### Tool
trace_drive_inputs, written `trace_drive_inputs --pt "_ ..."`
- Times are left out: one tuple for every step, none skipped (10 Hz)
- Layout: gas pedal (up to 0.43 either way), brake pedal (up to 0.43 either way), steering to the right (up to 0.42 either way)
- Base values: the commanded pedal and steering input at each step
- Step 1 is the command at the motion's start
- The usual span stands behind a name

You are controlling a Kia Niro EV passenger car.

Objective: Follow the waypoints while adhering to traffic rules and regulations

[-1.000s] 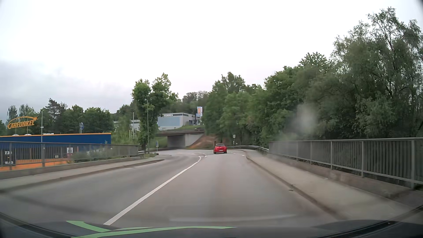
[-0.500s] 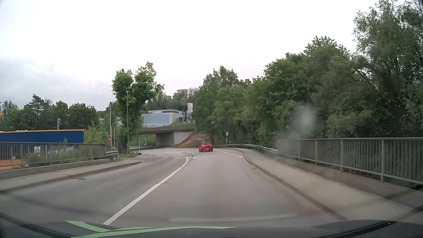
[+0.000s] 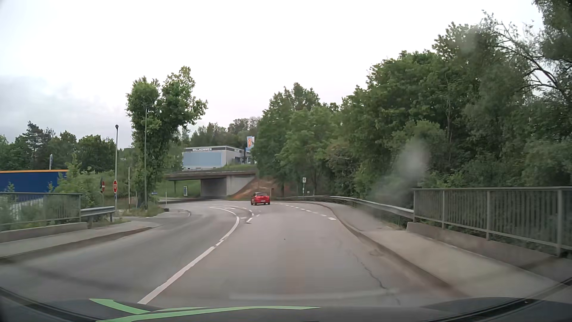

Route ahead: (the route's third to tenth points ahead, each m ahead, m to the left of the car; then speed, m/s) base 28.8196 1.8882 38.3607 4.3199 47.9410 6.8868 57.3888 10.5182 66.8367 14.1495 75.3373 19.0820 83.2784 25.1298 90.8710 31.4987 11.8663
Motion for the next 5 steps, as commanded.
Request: trace_drive_inputs --pt "0.079 0.000 0.004" --pt "0.059 0.000 0.003" --pt "0.047 0.000 0.002" --pt "0.047 0.000 0.001" --pt "0.047 0.000 0.000"
